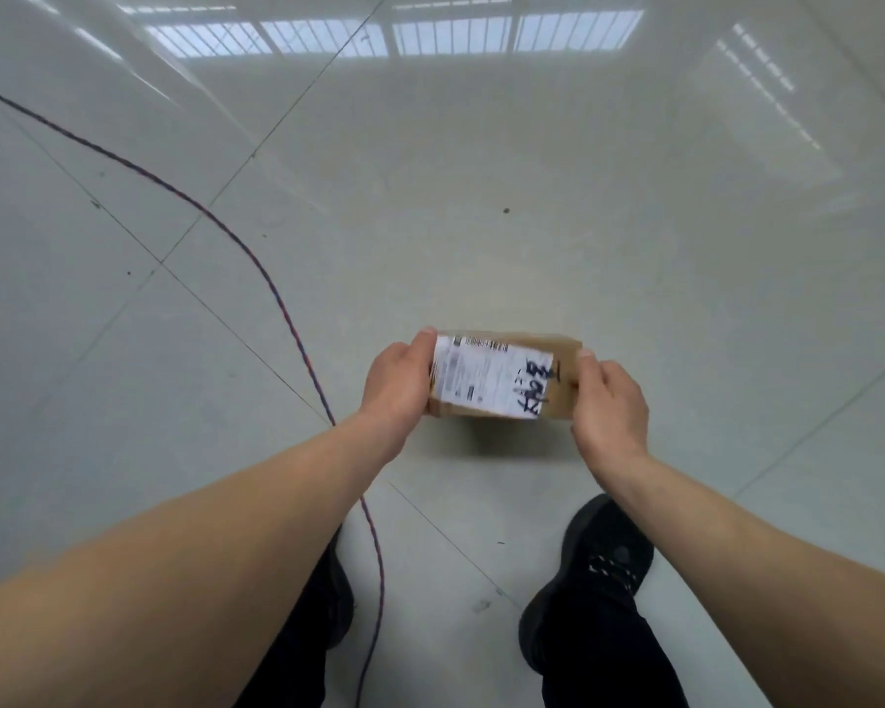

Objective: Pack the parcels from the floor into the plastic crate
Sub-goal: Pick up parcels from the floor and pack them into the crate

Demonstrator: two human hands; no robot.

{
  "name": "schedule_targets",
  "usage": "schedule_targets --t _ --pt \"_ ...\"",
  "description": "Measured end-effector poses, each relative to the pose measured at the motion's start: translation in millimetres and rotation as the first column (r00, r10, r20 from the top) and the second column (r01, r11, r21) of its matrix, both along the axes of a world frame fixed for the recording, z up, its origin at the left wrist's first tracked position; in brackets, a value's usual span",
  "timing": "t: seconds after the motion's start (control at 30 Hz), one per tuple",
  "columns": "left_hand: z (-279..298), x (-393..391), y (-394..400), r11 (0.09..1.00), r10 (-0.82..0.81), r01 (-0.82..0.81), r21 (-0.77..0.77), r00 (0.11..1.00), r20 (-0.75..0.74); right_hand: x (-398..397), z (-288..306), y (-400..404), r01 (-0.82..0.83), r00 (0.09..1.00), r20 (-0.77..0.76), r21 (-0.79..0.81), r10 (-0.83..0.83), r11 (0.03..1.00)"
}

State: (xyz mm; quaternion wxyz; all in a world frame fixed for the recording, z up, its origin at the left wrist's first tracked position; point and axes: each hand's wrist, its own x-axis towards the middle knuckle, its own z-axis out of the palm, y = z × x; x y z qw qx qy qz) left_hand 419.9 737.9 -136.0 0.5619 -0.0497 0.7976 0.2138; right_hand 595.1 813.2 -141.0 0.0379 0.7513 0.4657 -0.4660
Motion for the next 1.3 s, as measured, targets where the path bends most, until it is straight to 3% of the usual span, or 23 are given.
schedule_targets --t 0.1,0.27,0.47,0.57,0.77,1.07,1.3 --pt "-4.3 -3.0 -13.7 0.999 -0.013 0.016 -0.031 0.995 0.094 0.7 2.7 -12.6 -0.015 1.0 -0.029 -0.103 0.012 0.995" --pt "-17.5 -9.9 -11.0 1.0 -0.023 0.023 0.006 0.999 0.023 -1.7 -10.0 -11.9 0.04 0.999 -0.031 -0.06 -0.042 0.997" --pt "-16.5 -7.0 -1.4 0.997 0.066 -0.073 0.02 0.971 0.231 -19.7 -12.7 -4.5 0.083 0.989 -0.113 -0.141 -0.099 0.987" --pt "6.1 -11.3 -4.9 0.995 0.084 -0.094 0.033 0.972 0.218 -29.0 13.5 -3.8 0.064 0.99 -0.12 -0.084 -0.073 0.994" --pt "112.4 -39.8 -14.5 0.989 0.091 -0.107 0.102 0.985 0.146 -61.8 117.2 -7.6 -0.004 0.993 -0.118 -0.057 -0.003 0.998" --pt "344.4 -106.0 -59.2 0.938 0.22 -0.214 0.271 0.975 0.009 -142.7 347.8 -11.8 -0.165 0.967 -0.175 0.123 0.185 0.979" --pt "518.8 -144.9 -114.4 0.87 0.383 -0.315 0.38 0.916 -0.117 -199.0 505.9 -36.5 -0.326 0.867 -0.294 0.278 0.403 0.903"
